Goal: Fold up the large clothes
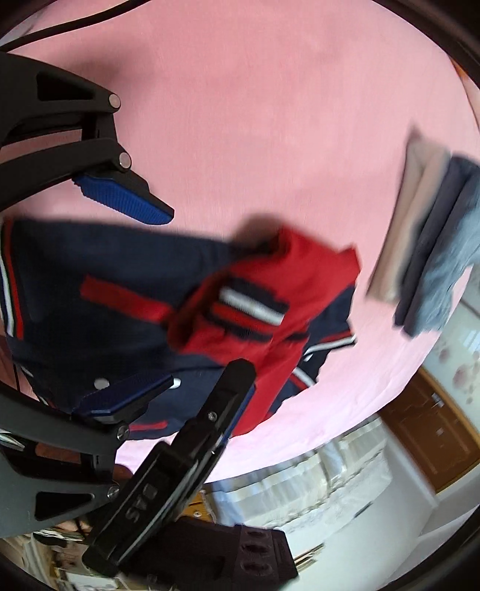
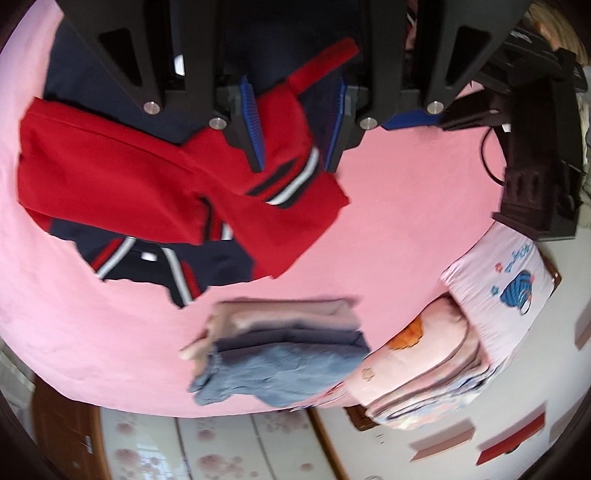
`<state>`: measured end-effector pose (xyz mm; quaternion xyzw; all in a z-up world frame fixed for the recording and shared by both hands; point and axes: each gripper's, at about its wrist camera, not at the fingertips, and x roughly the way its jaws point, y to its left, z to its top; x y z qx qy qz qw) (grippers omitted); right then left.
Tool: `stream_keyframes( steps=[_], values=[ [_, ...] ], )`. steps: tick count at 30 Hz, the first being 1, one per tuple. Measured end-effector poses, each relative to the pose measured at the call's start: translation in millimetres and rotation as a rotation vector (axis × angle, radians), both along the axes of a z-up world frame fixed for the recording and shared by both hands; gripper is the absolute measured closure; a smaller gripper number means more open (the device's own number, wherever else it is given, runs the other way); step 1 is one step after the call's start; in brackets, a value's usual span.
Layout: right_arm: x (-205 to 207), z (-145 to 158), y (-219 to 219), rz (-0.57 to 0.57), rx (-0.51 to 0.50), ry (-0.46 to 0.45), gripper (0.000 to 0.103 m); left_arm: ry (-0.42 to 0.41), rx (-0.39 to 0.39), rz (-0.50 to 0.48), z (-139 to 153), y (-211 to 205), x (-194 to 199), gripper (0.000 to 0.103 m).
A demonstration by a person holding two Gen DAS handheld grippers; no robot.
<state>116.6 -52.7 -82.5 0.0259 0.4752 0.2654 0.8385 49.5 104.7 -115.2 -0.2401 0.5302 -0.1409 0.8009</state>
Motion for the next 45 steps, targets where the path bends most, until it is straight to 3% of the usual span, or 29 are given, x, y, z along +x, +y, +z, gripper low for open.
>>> stream_keyframes(
  steps=[5,9,12,21,23,24,26,29,32,36,38,41,45],
  values=[
    [2.3,-13.0,15.8,0.024,-0.028,0.019,0.070,0.000,0.013,0.076,3.4,37.2,-16.3,0.024],
    [0.1,-20.3,29.6,0.051,-0.116,-0.020,0.070,0.011,-0.011,0.116,-0.1,53.3,-19.6,0.024],
    [-2.2,-32.1,39.8,0.082,-0.213,-0.039,0.061,0.023,-0.033,0.131,-4.5,58.4,-20.2,0.024],
    [-18.2,-52.1,50.6,0.196,-0.378,-0.094,0.053,0.047,-0.064,0.133,-13.7,57.7,-19.3,0.024],
    [-20.8,-53.0,53.0,0.210,-0.402,-0.113,0.058,0.054,-0.076,0.142,-15.6,60.1,-18.7,0.024],
    [-20.4,-53.6,53.9,0.207,-0.429,-0.129,0.073,0.055,-0.078,0.146,-16.3,61.3,-18.9,0.024],
    [-20.0,-52.0,53.0,0.196,-0.459,-0.141,0.077,0.054,-0.079,0.152,-15.9,62.7,-18.0,0.024],
    [-15.3,-33.3,41.7,0.158,-0.401,-0.141,0.084,0.047,-0.074,0.150,-13.6,62.3,-16.9,0.024],
    [-10.0,3.4,22.9,0.087,-0.342,-0.210,0.084,0.033,-0.070,0.140,-9.2,56.8,-13.5,0.024],
    [-0.6,56.7,-24.1,-0.065,-0.191,-0.324,0.082,0.023,-0.079,0.110,-5.5,42.5,-7.3,0.024],
    [6.1,61.3,-48.3,-0.151,-0.160,-0.347,0.078,0.023,-0.077,0.086,-5.3,32.6,-3.4,0.024],
    [21.0,33.5,-94.3,-0.281,-0.130,-0.225,0.068,0.028,-0.064,0.048,-7.0,18.0,1.1,0.024],
    [25.6,-24.4,-147.8,-0.398,-0.110,0.031,0.068,0.030,-0.038,0.011,-8.4,5.1,7.4,0.024]
  ],
)
